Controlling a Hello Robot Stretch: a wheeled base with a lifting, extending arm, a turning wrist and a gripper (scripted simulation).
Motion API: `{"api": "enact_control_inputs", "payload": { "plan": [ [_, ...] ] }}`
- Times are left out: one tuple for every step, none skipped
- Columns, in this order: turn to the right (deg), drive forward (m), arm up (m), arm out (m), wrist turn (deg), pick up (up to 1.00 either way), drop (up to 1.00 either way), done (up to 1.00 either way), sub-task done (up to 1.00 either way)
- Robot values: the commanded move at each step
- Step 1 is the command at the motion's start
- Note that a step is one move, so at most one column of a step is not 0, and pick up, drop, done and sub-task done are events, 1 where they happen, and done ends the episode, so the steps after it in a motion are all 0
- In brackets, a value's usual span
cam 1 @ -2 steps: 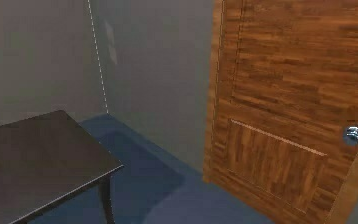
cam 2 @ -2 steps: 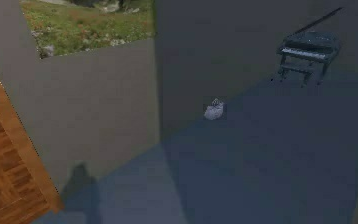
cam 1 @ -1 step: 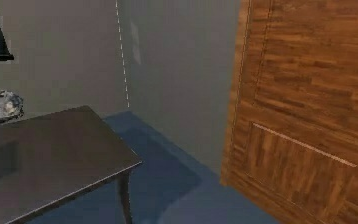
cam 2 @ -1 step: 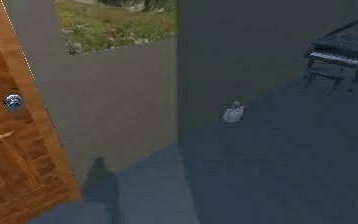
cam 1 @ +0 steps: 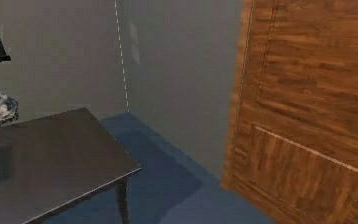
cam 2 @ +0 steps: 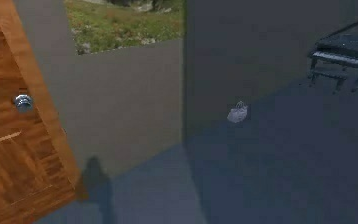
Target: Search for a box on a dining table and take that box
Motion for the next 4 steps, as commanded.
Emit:
{"api": "enact_control_inputs", "payload": {
  "plan": [
    [-45.0, 0.0, 0.0, 0.0, 0.0, 0.0, 0.0, 0.0, 0.0],
    [-45.0, 0.0, 0.0, 0.0, 0.0, 0.0, 0.0, 0.0, 0.0],
    [-45.0, 0.0, 0.0, 0.0, 0.0, 0.0, 0.0, 0.0, 0.0],
    [-15.0, 0.0, 0.0, 0.0, 0.0, 0.0, 0.0, 0.0, 0.0]
  ]
}}
